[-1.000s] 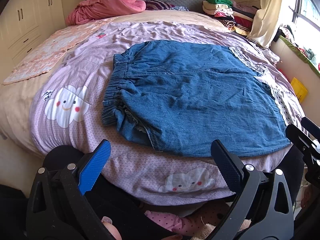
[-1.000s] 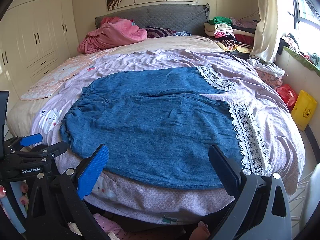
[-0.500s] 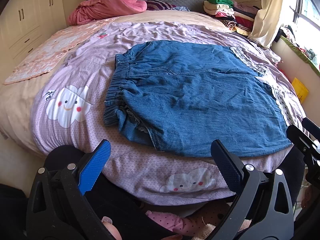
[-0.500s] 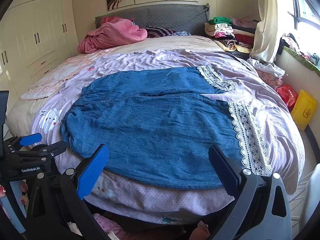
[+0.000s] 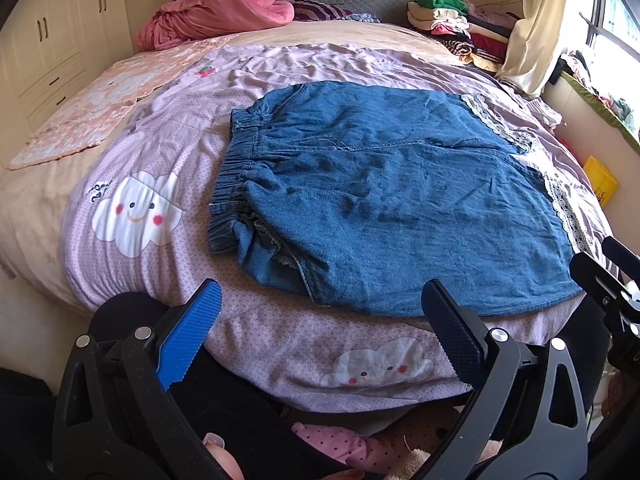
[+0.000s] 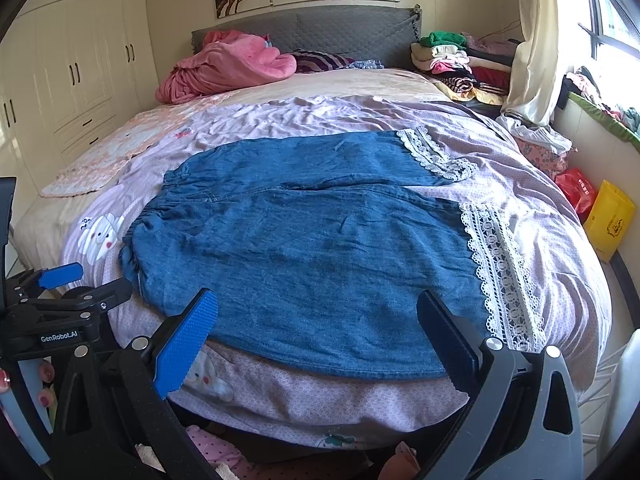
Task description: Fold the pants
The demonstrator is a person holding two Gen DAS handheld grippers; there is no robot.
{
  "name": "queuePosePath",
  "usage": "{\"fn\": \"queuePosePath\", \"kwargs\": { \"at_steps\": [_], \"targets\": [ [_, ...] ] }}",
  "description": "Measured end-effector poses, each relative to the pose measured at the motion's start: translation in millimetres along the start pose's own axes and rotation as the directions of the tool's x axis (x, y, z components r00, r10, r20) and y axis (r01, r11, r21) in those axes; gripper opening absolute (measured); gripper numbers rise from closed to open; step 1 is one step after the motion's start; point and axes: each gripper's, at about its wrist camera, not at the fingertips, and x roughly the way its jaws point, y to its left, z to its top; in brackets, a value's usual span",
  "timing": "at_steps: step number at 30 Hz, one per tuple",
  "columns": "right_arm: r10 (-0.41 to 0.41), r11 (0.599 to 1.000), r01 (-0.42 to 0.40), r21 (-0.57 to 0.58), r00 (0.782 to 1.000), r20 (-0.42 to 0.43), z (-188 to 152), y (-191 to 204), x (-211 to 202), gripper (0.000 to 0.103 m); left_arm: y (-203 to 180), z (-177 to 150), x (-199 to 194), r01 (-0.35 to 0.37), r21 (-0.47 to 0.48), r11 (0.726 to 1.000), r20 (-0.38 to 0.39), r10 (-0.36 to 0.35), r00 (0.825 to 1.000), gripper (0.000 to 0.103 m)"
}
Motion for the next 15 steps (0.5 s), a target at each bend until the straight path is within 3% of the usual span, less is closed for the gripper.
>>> {"fn": "queuePosePath", "kwargs": {
  "at_steps": [8,15],
  "targets": [
    [0.024,1.000,-0.024,0.011,0.999,-0.038,5,-5,18,0.099,8,12,8,0.015,-0.007,1.000,-0.003,-0.015,1.000,0.094],
    [0.032,0.998,-0.033,-0.046,0.999,-0.032,33,-8,44,0.099,28,36,26,0.000,-0.030,1.000,-0.012,0.000,1.000,0.094]
  ]
}}
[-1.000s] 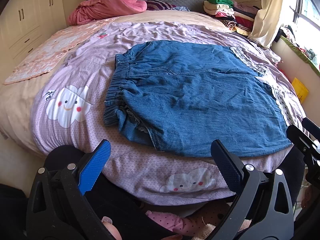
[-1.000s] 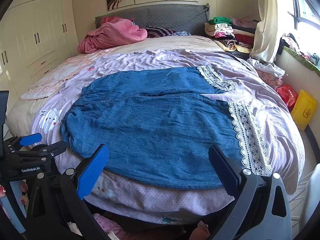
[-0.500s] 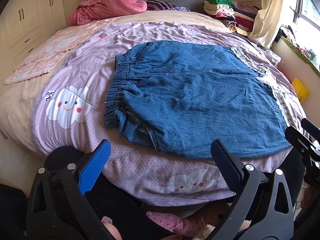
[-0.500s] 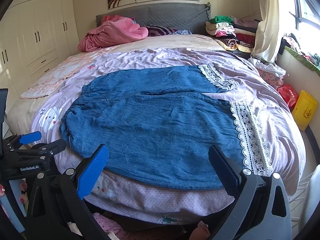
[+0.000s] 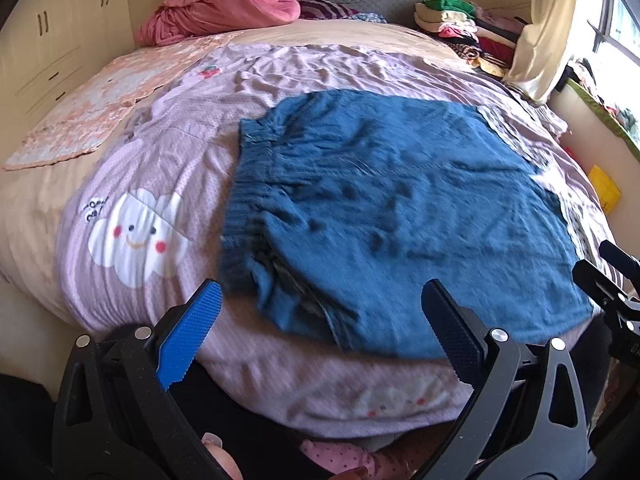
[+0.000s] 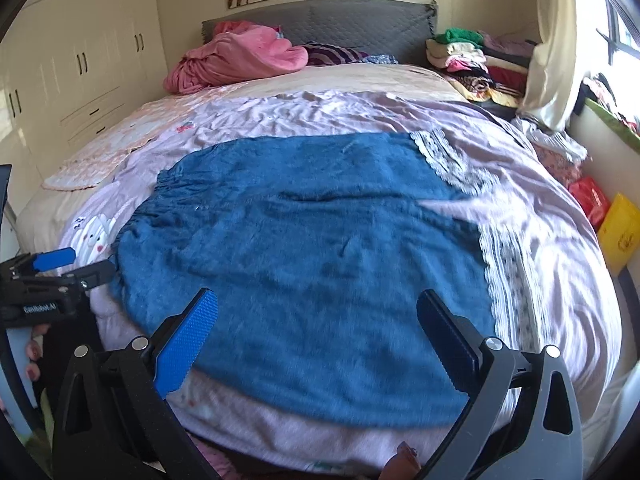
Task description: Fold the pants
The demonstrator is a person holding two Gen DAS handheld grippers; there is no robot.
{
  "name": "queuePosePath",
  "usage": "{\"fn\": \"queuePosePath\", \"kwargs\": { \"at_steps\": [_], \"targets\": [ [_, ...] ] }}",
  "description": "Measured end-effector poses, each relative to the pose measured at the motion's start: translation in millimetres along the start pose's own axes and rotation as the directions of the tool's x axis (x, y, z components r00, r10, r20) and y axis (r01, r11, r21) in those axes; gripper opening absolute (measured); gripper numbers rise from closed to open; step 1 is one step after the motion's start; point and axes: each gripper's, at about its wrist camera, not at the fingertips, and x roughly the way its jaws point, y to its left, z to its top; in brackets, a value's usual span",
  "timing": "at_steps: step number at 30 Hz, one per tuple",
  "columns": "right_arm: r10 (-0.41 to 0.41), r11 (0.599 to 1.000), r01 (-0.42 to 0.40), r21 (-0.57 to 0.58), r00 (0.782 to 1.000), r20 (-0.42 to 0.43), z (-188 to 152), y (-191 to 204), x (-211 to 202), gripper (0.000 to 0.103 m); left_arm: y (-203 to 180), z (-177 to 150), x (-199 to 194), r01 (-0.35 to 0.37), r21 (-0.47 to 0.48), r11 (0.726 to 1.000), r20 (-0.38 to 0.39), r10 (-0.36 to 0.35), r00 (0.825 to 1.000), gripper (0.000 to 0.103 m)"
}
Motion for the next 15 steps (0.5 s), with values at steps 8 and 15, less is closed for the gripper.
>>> {"fn": "queuePosePath", "kwargs": {
  "at_steps": [8,15],
  "targets": [
    [0.084,0.996,-0.085,-0.027,0.995,-0.048,55,-3,47,0.099,33,55,34,-0.041,-0.036,0.998,-0.003,0.041,0.999,0.094],
    [0.133,0.985,-0.143,-0.100,0.986,-0.099,110,3,103,0.099,52,101,71,-0.077,-0.055,0.995,-0.011,0.077,0.997,0.094]
  ]
}}
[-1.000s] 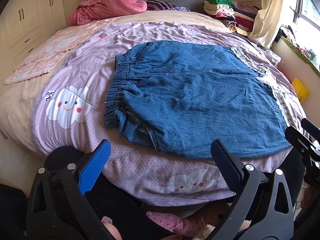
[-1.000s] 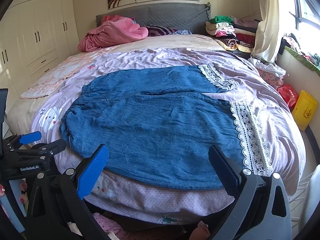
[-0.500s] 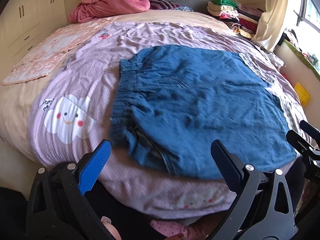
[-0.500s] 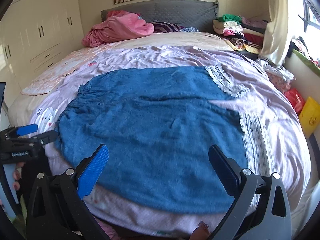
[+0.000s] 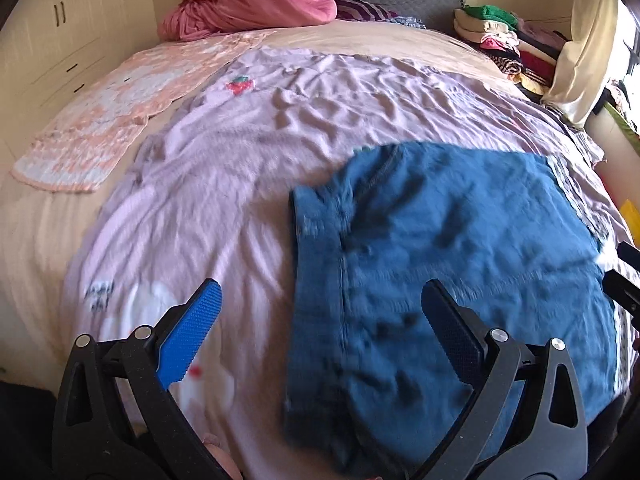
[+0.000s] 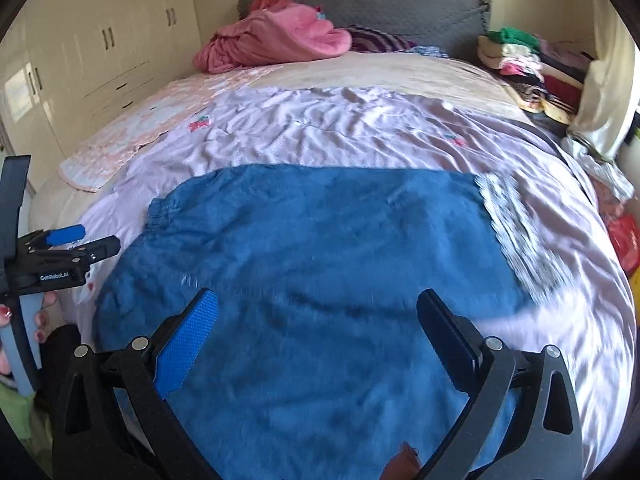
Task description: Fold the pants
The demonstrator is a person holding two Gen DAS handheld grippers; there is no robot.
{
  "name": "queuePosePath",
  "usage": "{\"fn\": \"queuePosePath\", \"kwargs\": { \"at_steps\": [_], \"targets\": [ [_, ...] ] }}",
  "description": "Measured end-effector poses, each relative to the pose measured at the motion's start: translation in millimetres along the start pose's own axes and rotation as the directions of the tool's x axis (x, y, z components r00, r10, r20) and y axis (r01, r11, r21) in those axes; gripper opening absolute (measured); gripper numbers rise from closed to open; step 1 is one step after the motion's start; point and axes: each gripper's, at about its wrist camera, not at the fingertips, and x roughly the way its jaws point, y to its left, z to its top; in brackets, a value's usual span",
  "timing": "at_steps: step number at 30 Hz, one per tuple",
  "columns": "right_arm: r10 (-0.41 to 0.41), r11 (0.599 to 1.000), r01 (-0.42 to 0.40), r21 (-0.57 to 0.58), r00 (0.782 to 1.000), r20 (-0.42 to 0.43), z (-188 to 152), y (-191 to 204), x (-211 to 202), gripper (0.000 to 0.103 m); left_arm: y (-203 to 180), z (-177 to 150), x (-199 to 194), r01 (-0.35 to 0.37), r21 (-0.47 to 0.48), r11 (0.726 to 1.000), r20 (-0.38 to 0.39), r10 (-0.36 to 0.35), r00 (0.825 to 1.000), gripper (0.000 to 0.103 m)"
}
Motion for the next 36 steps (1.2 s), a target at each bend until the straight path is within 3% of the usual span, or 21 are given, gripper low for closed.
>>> {"fn": "queuePosePath", "kwargs": {
  "at_steps": [9,16,19,21,22,28,36],
  "targets": [
    [0.004,0.997,-0.007,-0.080,0.999,-0.033,53,-8,60,0.099,5,39,53,-0.026,0.023,0.999,-0.037,0.027,0.999,0.094],
    [0.028,0.988,-0.036,-0.152,0.998,-0.056,81,-6,100,0.099,12,55,87,0.008,0.027,1.000,-0.060,-0.006,0.998,0.093],
    [0.041,0.979,-0.055,-0.197,0.996,-0.074,92,-2,117,0.099,16,59,101,0.046,0.033,0.998,-0.073,-0.043,0.996,0.066],
    [0.042,0.973,-0.061,-0.221,0.995,-0.091,100,0,132,0.099,16,60,108,0.081,0.040,0.996,-0.082,-0.078,0.994,0.040],
    [0.040,0.972,-0.062,-0.229,0.995,-0.096,104,1,137,0.099,17,59,112,0.110,0.044,0.993,-0.091,-0.106,0.990,0.034],
    [0.035,0.931,-0.093,-0.353,0.985,-0.167,122,11,174,0.099,20,58,109,0.160,0.081,0.984,-0.052,-0.156,0.986,0.025],
    [0.072,0.828,-0.183,-0.530,0.972,-0.223,129,35,206,0.096,19,60,82,0.202,0.121,0.972,0.014,-0.205,0.979,0.023]
  ]
}}
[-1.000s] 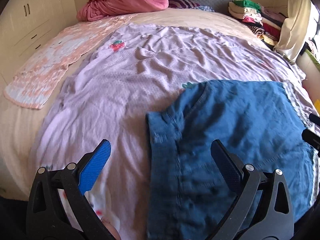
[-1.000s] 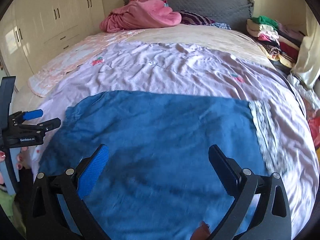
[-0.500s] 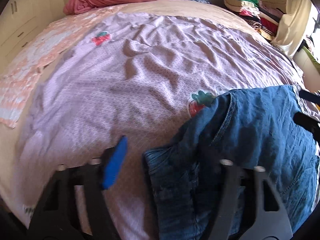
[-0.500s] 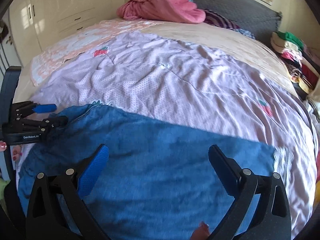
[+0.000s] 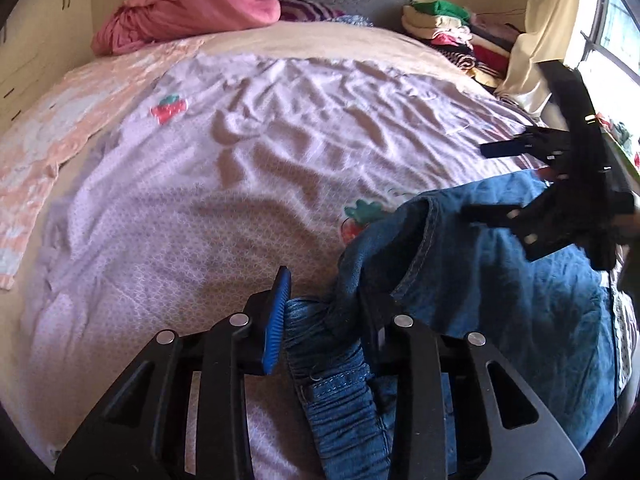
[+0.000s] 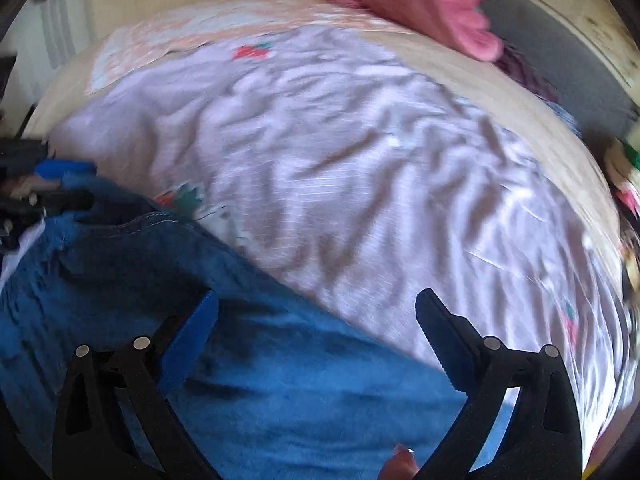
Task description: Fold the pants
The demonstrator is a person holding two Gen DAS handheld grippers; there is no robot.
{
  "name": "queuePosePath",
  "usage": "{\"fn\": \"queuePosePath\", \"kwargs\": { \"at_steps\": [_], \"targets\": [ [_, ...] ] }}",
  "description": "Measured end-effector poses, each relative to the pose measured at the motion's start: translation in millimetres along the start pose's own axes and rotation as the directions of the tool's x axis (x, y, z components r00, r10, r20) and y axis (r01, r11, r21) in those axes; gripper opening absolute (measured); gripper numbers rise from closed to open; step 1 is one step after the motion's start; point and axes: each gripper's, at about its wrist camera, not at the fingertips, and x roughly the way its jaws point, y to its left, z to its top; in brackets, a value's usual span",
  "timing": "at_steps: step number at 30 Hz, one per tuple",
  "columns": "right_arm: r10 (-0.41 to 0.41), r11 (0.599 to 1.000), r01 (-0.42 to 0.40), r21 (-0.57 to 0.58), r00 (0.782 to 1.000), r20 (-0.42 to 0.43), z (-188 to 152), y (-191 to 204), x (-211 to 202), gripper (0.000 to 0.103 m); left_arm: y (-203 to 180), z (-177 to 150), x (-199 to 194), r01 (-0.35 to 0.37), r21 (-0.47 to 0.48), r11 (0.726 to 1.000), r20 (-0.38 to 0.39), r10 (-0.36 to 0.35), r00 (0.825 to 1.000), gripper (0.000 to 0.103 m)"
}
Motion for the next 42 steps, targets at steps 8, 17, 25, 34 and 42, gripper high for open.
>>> {"fn": "queuePosePath", "kwargs": {
  "at_steps": [8,17,25,34,42],
  "targets": [
    [0.043,0.997,-0.043,-0.070,0.999,-0.001,-2,29,-2,0.005,-11,0,-13,-0.028,0.050,0.998,0.041,0.026,0.999,0.023],
    [-0.037,0.999,0.032,0.027,0.976,0.214,-34,51,-117,0.005,-31,-11,-66,-0.044,0.122,0.992,0.160,0.024,0.987,0.024],
    [-0.038,0.999,0.032,0.029,0.967,0.250,-99,117,-182,0.005,-60,-63,-125,-0.070,0.169,0.983,0.247,0.027,0.969,0.024],
    [0.085,0.990,-0.104,0.093,0.978,0.193,-166,197,-176,0.005,-64,-141,-141,-0.049,0.151,0.987,0.135,0.028,0.990,0.025],
    [0.191,0.957,-0.218,0.192,0.970,0.152,-199,239,-147,0.005,-61,-176,-135,-0.077,0.165,0.983,0.065,0.067,0.996,0.026]
  ]
}}
